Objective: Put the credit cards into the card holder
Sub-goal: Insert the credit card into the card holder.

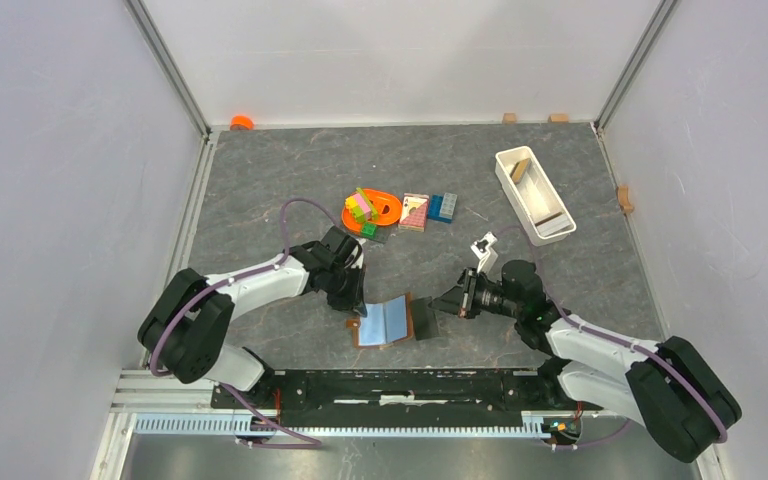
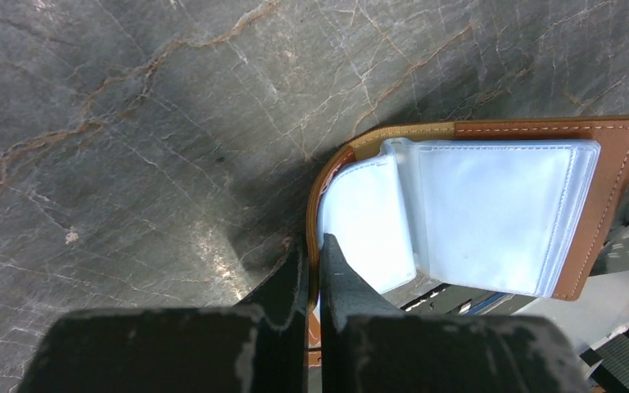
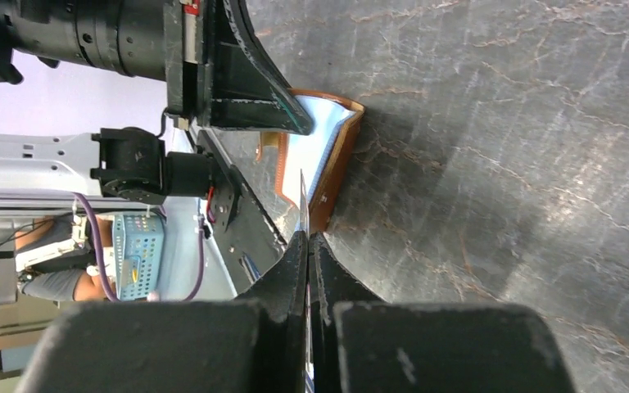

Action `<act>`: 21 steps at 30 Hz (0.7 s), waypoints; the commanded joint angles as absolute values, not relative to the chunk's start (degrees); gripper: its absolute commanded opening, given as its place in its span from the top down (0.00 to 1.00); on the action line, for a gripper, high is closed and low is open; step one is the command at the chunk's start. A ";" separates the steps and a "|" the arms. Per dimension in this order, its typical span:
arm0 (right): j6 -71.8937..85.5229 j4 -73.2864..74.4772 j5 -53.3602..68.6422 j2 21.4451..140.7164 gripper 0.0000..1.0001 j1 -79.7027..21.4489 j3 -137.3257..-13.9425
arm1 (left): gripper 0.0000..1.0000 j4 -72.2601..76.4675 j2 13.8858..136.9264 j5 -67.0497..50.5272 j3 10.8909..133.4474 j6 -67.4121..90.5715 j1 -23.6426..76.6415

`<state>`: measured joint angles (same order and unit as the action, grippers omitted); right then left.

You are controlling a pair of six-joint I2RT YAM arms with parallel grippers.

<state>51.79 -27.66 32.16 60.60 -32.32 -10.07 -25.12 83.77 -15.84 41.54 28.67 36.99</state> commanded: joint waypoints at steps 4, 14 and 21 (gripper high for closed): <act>50.81 -23.49 25.17 57.40 1.00 -33.84 -16.22 | 0.98 -21.69 82.73 -13.86 41.35 31.00 37.29; 52.03 -22.75 21.87 58.93 1.00 -37.45 -20.72 | 0.98 -21.46 81.44 -14.92 41.36 31.18 37.31; 54.03 -28.02 20.49 66.69 1.00 -40.39 -19.17 | 0.98 -20.40 82.13 -15.47 40.76 31.21 37.36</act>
<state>52.62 -22.83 22.26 63.59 -39.18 -18.87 -23.20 82.61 -15.62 41.39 28.88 37.12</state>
